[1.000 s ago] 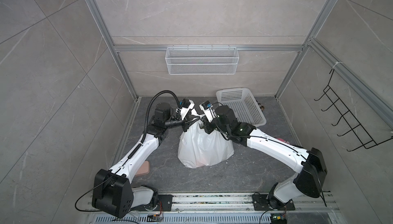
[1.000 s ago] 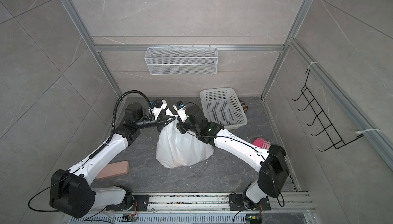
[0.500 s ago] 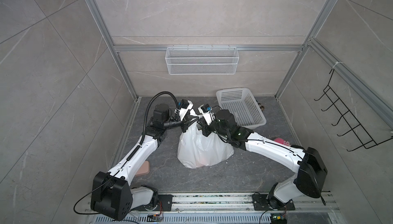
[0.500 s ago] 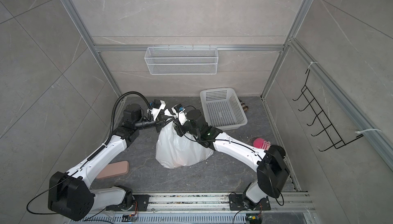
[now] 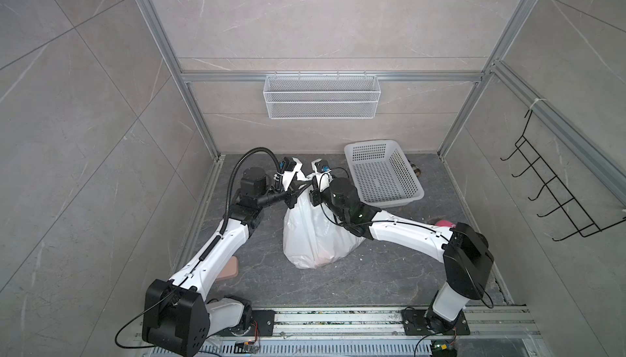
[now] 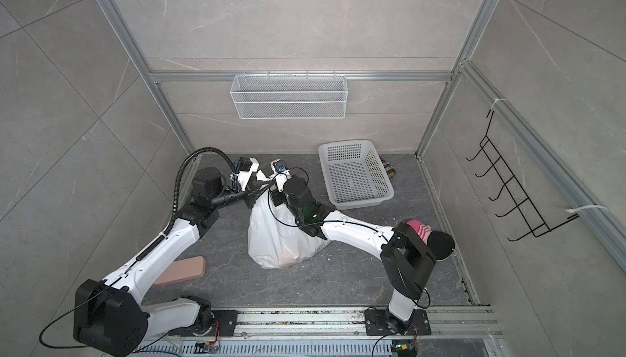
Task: Place the pineapple into a plastic bag & tie a knot
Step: Cross the plastic bag at the center of the board.
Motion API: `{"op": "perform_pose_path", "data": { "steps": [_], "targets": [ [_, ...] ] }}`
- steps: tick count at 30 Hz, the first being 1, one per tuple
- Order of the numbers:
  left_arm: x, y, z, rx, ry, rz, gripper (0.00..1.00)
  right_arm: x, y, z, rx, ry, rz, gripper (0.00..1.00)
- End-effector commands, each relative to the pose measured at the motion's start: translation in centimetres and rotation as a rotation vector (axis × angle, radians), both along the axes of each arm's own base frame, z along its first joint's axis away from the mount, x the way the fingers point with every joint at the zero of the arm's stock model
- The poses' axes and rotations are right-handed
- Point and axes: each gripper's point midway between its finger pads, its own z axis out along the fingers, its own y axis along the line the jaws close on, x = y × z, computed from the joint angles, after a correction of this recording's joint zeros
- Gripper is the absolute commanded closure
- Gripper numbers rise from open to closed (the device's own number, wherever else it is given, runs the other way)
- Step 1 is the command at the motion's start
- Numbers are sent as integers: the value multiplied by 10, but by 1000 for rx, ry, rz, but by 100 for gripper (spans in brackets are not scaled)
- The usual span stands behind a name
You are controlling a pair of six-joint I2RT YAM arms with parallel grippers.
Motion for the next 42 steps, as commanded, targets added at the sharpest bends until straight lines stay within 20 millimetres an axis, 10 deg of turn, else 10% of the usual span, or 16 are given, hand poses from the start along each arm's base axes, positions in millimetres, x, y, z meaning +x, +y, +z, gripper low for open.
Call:
{"op": "perform_pose_path", "data": {
  "steps": [1, 10, 20, 29, 42],
  "targets": [
    [-57, -23, 37, -82, -85, -246, 100, 30, -28, 32, 118, -62, -181, 100],
    [-53, -18, 41, -85, -106, -187, 100, 13, -1, 36, 439, 203, 168, 100],
    [-56, -13, 36, -40, -108, -166, 100, 9, -22, 34, 512, 344, 190, 100],
    [-47, -16, 48, -75, -117, -154, 100, -39, 26, -31, 510, 679, 437, 100],
    [-52, -3, 38, -84, -105, -69, 100, -40, 70, 35, 675, 671, 654, 100]
  ]
}}
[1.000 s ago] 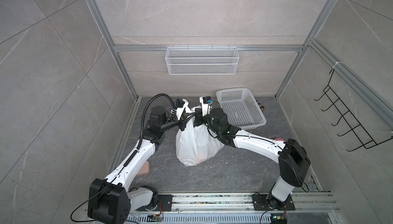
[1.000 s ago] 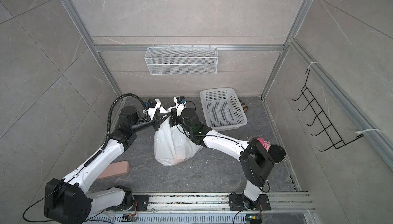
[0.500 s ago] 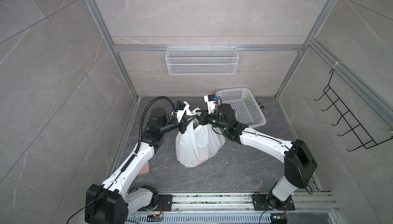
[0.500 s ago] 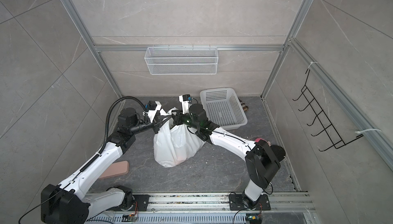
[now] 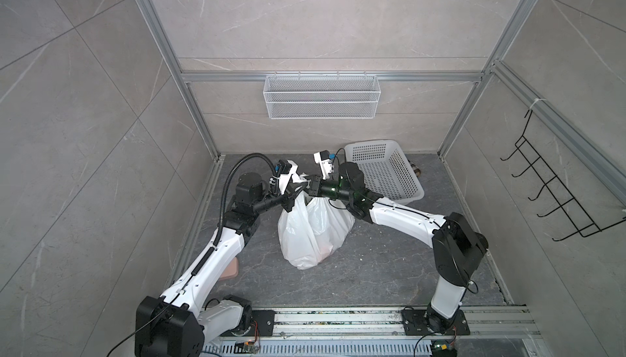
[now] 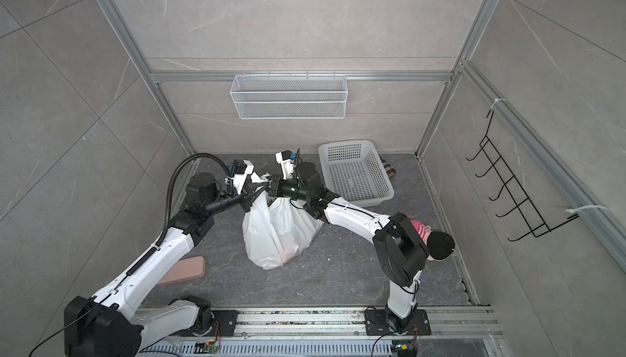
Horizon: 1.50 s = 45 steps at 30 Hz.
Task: Place the pineapple into a plastic bag & tie a knot
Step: Cross the plastic bag at the center of the board.
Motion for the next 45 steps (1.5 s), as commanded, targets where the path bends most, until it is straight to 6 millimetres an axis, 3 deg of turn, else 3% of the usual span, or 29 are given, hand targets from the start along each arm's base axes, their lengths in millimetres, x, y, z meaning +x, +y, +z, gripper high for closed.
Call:
{"op": "perform_pose_path", "data": {
  "steps": [1, 9, 14, 18, 24, 31, 34, 37, 40, 45],
  "targets": [
    [-43, -17, 36, -84, -114, -157, 100, -11, 17, 36, 129, -12, 77, 100],
    [-67, -7, 40, -141, -183, -157, 100, -36, 12, 72, 307, -9, 191, 100],
    [-63, -13, 49, -141, -207, -188, 100, -41, 9, 98, 362, -47, 211, 100],
    [-54, -19, 43, -136, -173, -203, 100, -38, 9, 84, 350, -23, 200, 100],
    [-52, -15, 15, -151, -94, -167, 98, -34, 14, 47, 344, 69, 197, 100],
    [-59, -1, -8, -112, 2, -87, 72, -34, 22, 17, 306, 148, 228, 100],
    [-68, 6, -9, -100, 14, -66, 61, -32, 24, 16, 312, 148, 222, 100],
    [-77, 17, -11, -79, 17, -25, 57, -28, 25, 19, 315, 134, 210, 100],
    [-87, 32, -5, -69, -16, 43, 53, -26, 27, 20, 310, 126, 205, 100],
    [-102, 54, 34, -172, -140, 141, 39, -21, 31, 21, 311, 125, 200, 100]
  ]
}}
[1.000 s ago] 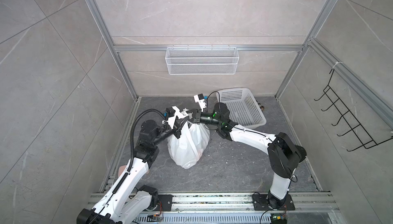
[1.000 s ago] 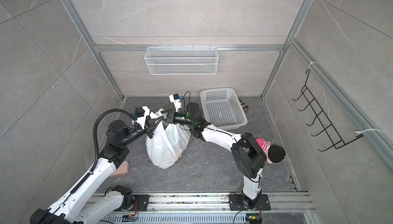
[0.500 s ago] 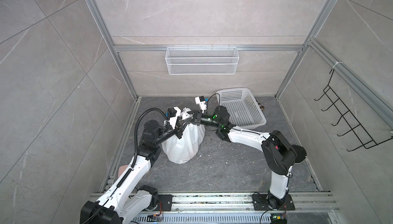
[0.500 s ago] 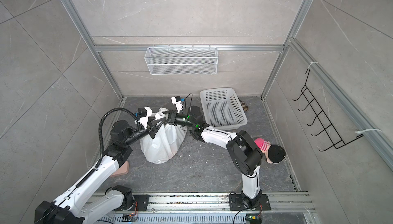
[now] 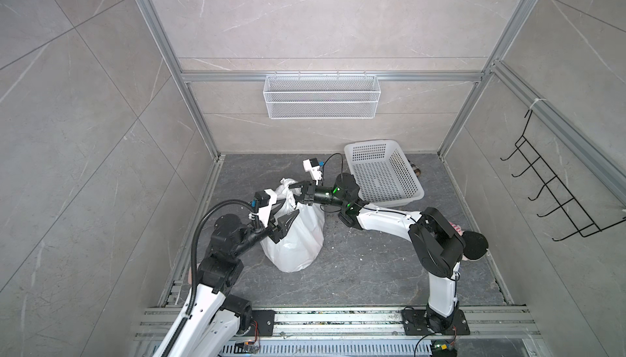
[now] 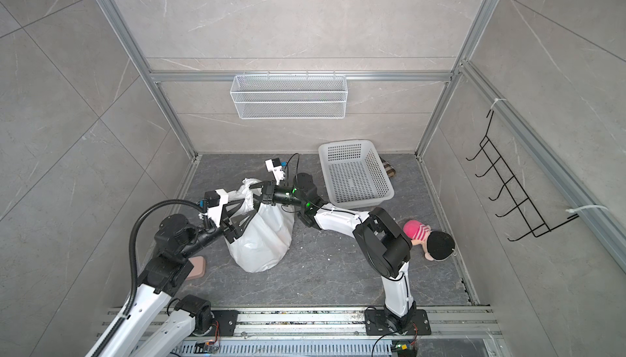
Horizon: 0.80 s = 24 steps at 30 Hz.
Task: Place the pineapple into a plastic bag & tie a knot
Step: Cross the plastic bag at the center of the board.
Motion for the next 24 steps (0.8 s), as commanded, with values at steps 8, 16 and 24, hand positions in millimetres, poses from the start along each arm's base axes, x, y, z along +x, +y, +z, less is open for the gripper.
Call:
{"op": "perform_pose_path", "data": {
  "steps": [8, 16, 24],
  "targets": [
    [0, 37, 35, -129, -49, 220, 28, 11, 2, 3, -2, -30, -37, 100],
    [19, 93, 48, -259, 63, 565, 23, 10, 2, 9, -11, -50, -41, 100],
    [46, 106, 6, -227, 420, 717, 20, 9, 3, 8, -4, -45, -26, 100]
  ]
}}
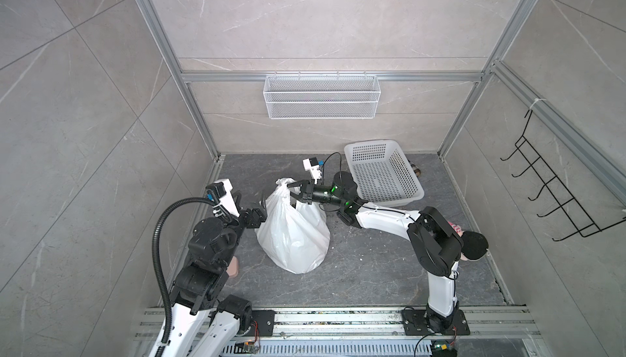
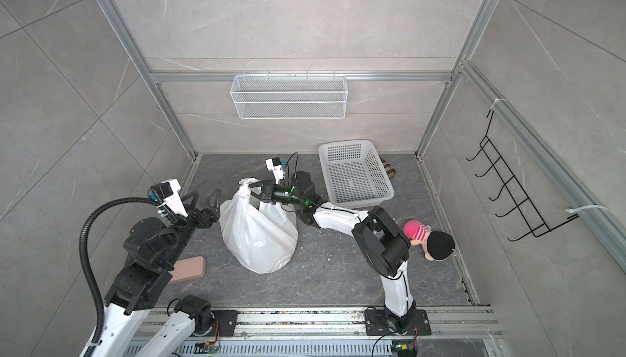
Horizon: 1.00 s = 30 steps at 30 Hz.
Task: Place the pineapple into a plastic bag & tie a knot
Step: Cross the plastic bag at the center of the board, then tie the plastic bag at the center of the board.
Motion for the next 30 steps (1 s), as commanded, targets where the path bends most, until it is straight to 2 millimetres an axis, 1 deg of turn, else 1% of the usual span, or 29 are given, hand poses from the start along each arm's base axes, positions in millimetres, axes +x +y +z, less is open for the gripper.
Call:
{"op": "perform_pose_path", "data": {
  "steps": [1, 3, 5, 6, 8, 10, 11, 13, 15, 16, 18, 22, 24, 27, 29, 30],
  "targets": [
    [14, 3, -42, -80, 224, 31, 20, 1, 1, 18, 35, -50, 3, 100],
    [24, -3, -61, -187, 311, -29, 17, 1, 0, 19, 37, -51, 3, 100],
    [36, -9, -71, -347, 363, -131, 15, 1, 1, 20, 40, -52, 8, 100],
    [41, -10, -75, -450, 381, -183, 15, 1, 1, 19, 39, -50, 8, 100],
    [47, -8, -76, -602, 366, -278, 23, 1, 1, 20, 41, -52, 8, 100],
    [49, -4, -76, -695, 342, -325, 29, 1, 2, 21, 42, -54, 10, 100],
    [48, -6, -76, -711, 334, -356, 31, 2, 2, 22, 43, -54, 11, 100],
    [47, -8, -81, -723, 347, -376, 37, 2, 3, 23, 46, -57, 14, 100],
    [44, -12, -85, -719, 359, -405, 46, 1, 3, 24, 47, -58, 15, 100],
    [44, -13, -87, -715, 365, -412, 47, 1, 3, 25, 47, -59, 16, 100],
    [43, -15, -84, -695, 351, -441, 50, 0, 3, 24, 46, -60, 20, 100],
    [41, -16, -64, -619, 291, -461, 50, 0, 4, 23, 42, -56, 21, 100],
    [41, -17, -58, -609, 284, -478, 50, -1, 4, 23, 41, -53, 22, 100],
    [42, -19, -64, -614, 308, -487, 52, -1, 4, 24, 43, -58, 23, 100],
    [42, -20, -68, -616, 326, -498, 57, -1, 4, 24, 42, -58, 26, 100],
    [43, -22, -69, -618, 334, -508, 63, -2, 4, 24, 43, -59, 27, 100]
  ]
}}
